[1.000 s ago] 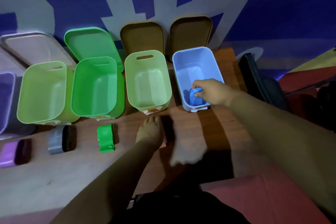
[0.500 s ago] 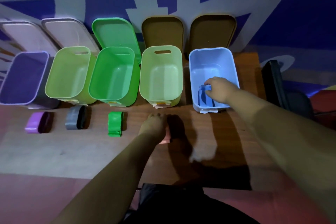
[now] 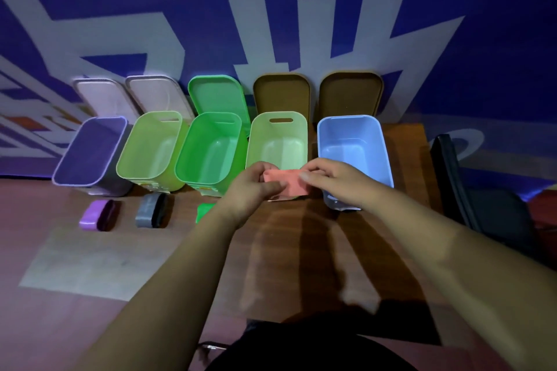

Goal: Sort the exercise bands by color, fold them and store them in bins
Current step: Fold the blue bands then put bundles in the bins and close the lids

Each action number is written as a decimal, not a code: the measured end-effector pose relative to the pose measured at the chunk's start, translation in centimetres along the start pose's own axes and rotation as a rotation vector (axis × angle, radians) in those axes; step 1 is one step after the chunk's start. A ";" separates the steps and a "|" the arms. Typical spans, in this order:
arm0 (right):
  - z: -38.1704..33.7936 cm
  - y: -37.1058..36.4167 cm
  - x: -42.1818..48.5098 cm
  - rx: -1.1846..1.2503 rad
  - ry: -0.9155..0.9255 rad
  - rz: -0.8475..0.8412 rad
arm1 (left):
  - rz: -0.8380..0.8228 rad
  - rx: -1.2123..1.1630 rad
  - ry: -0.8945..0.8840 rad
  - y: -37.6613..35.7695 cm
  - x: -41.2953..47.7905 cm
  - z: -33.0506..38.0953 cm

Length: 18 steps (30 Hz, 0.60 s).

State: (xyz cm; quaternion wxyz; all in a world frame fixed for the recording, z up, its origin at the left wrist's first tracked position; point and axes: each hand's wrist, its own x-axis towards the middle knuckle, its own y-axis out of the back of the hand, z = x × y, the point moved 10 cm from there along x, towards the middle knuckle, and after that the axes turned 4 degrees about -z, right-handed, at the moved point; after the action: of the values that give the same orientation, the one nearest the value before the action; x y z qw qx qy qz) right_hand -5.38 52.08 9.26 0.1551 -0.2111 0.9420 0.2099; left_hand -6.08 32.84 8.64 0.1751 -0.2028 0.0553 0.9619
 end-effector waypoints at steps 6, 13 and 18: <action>-2.8 -0.2 1.2 0.147 0.057 0.090 | 0.048 -0.303 0.021 1.3 -1.5 -0.6; -6.2 -2.3 5.0 -0.099 0.064 0.110 | 0.163 -0.249 0.063 6.9 -2.6 -4.3; -7.4 -0.8 8.3 -0.280 0.117 0.286 | 0.281 0.385 0.136 15.0 -2.7 -7.8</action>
State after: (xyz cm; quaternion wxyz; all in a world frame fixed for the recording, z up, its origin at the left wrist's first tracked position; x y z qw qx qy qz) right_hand -13.66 45.27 12.21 0.0381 -0.1067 0.9313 0.3461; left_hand -6.25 16.63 3.14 0.0707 -0.2205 0.2769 0.9326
